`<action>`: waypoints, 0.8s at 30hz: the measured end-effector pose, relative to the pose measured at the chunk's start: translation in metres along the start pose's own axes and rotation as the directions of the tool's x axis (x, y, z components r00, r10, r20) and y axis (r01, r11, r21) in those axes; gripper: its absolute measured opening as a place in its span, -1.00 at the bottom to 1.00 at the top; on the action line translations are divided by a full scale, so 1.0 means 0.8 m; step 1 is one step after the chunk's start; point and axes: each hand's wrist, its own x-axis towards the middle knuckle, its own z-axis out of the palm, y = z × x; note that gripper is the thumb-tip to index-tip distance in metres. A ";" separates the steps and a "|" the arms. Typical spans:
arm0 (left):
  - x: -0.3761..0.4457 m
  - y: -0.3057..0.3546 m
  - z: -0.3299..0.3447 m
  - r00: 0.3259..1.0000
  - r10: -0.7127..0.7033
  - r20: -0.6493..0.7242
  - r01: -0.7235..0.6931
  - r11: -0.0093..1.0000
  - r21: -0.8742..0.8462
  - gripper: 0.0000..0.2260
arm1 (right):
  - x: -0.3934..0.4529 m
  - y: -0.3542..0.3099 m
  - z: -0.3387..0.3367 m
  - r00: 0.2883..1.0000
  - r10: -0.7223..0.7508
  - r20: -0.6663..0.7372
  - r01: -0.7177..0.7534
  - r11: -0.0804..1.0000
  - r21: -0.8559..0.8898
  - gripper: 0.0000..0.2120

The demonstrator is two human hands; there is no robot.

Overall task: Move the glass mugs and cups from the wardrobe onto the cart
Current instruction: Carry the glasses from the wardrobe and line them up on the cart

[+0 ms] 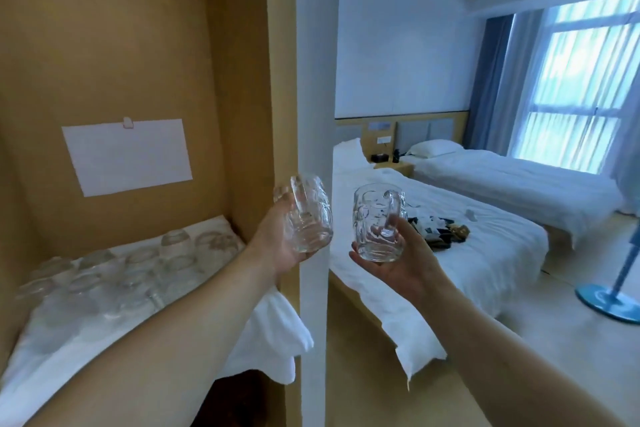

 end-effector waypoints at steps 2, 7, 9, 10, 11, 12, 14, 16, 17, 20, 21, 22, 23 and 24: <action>0.014 -0.020 0.026 0.998 -0.040 0.038 0.039 0.999 0.031 -0.40 | -0.017 -0.022 -0.027 0.998 -0.041 -0.057 0.040 0.999 -0.027 -0.34; 0.054 -0.080 0.090 0.988 -0.096 0.121 0.089 0.994 0.057 -0.43 | -0.057 -0.074 -0.089 0.987 -0.101 -0.122 0.092 0.993 -0.075 -0.10; 0.068 -0.103 0.111 0.978 -0.132 0.161 0.120 0.989 0.085 -0.49 | -0.070 -0.087 -0.113 0.984 -0.107 -0.140 0.100 0.993 -0.056 -0.11; 0.077 -0.116 0.122 0.973 -0.160 0.168 0.143 0.984 0.105 -0.51 | -0.076 -0.095 -0.126 0.980 -0.116 -0.160 0.110 0.993 -0.046 -0.13; 0.086 -0.130 0.133 0.966 -0.193 0.172 0.174 0.977 0.121 -0.51 | -0.081 -0.104 -0.140 0.975 -0.132 -0.180 0.126 0.991 -0.048 -0.17; 0.095 -0.142 0.143 0.958 -0.223 0.183 0.198 0.970 0.141 -0.50 | -0.084 -0.112 -0.152 0.970 -0.146 -0.193 0.138 0.989 -0.056 -0.24; 0.114 -0.163 0.163 0.936 -0.270 0.224 0.228 0.954 0.196 -0.45 | -0.090 -0.126 -0.173 0.954 -0.172 -0.247 0.160 0.985 -0.070 -0.38; 0.133 -0.179 0.183 0.912 -0.305 0.274 0.237 0.938 0.254 -0.36 | -0.091 -0.138 -0.193 0.922 -0.210 -0.325 0.201 0.978 -0.064 -0.39; 0.144 -0.186 0.192 0.902 -0.315 0.296 0.234 0.931 0.279 -0.34 | -0.091 -0.144 -0.201 0.904 -0.235 -0.357 0.226 0.972 -0.066 -0.36; 0.180 -0.206 0.219 0.876 -0.341 0.340 0.231 0.917 0.324 -0.39 | -0.089 -0.161 -0.223 0.870 -0.287 -0.400 0.281 0.957 -0.076 -0.31; 0.194 -0.212 0.229 0.861 -0.360 0.360 0.246 0.913 0.324 -0.41 | -0.086 -0.168 -0.230 0.860 -0.302 -0.411 0.292 0.952 -0.088 -0.34; 0.208 -0.219 0.239 0.839 -0.388 0.381 0.272 0.906 0.325 -0.45 | -0.084 -0.176 -0.237 0.848 -0.315 -0.426 0.299 0.948 -0.106 -0.39; 0.222 -0.226 0.249 0.814 -0.417 0.405 0.296 0.897 0.329 -0.48 | -0.082 -0.184 -0.244 0.833 -0.328 -0.446 0.305 0.944 -0.125 -0.43; 0.237 -0.233 0.259 0.785 -0.442 0.435 0.316 0.889 0.332 -0.52 | -0.080 -0.191 -0.250 0.815 -0.345 -0.466 0.316 0.938 -0.142 -0.47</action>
